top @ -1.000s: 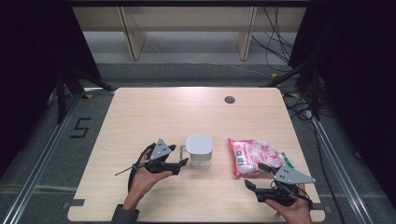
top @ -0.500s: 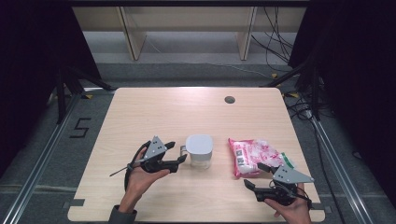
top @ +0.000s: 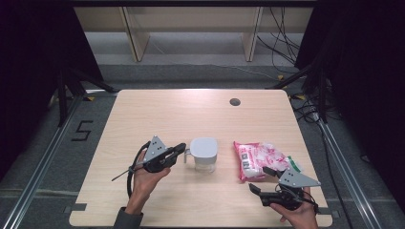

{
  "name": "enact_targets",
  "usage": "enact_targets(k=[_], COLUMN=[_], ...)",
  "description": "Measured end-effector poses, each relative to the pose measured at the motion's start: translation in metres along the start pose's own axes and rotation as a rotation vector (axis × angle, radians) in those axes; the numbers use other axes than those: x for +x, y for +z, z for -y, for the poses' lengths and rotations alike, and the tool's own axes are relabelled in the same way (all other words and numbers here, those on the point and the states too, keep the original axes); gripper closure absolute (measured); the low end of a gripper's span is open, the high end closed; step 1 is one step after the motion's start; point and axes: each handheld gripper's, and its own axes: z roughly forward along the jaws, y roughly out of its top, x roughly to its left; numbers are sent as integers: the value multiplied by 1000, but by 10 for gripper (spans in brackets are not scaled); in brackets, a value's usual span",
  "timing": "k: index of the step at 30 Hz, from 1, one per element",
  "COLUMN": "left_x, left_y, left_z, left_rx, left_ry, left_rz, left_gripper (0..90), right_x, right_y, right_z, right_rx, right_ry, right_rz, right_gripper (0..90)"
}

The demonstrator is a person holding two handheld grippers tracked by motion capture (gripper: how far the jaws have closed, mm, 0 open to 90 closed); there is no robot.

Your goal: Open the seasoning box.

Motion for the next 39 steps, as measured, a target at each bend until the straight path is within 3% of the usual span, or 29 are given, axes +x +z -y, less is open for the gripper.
enact_targets(k=[7, 8, 11, 12, 13, 15, 16, 18, 21, 26, 30, 31, 32, 34, 37, 38, 39], left_x=[-3, -3, -2, -1, 0, 0, -1, -1, -1, -1, -1, -1, -1, -1, -1, -1, -1], left_y=[10, 11, 12, 12, 13, 13, 14, 14, 17, 17, 17, 17, 17, 17, 17, 17, 17], left_z=[-2, -2, -1, -1, -1, -1, -2, -2, -1, -3, -2, -2, -2, -1, -1, -1, -1], left_rx=[-13, -6, -4, -8, -13, -24, -27, -19, -20, -9, -13, -13, -13, -18, -20, -21, -21], left_ry=[2, 5, 1, -1, -6, -10, -9, -4, -13, 7, 4, 4, 3, -13, -9, -11, -9], left_rz=[18, 12, 10, 14, 16, 26, 26, 21, 24, 18, 20, 20, 20, 22, 19, 19, 18], left_gripper=[893, 893, 892, 892, 892, 893, 892, 892, 893, 892, 892, 892, 892, 892, 891, 892, 891], right_x=[-2, 1, 0, 3, 1, 0, 4, 1, 0, 1, 0, 3, -1, 1, -3, -3, -1], right_y=[2, 1, 3, 2, 4, 5, 4, 5, 5, 5, 6, 6, 9, 10, 13, 17, 19], right_z=[-1, 0, -1, -1, -1, -1, -1, -1, -1, -1, -3, -3, -4, -6, -8, -11, -12], right_rx=[-9, 15, -1, 7, 0, -6, 12, -1, -3, -1, -11, -1, -23, -11, -22, -26, -18], right_ry=[-13, 31, -3, 38, -4, -17, 33, 5, 1, -4, -41, -18, -74, -32, -63, -20, 11], right_rz=[-8, -3, -3, -6, -3, -13, -10, -5, 0, -5, 18, 13, 13, 1, -12, -48, -70], right_gripper=[207, 207, 207, 208, 207, 208, 208, 208, 208, 238, 252, 262, 289, 320, 382, 481, 520])
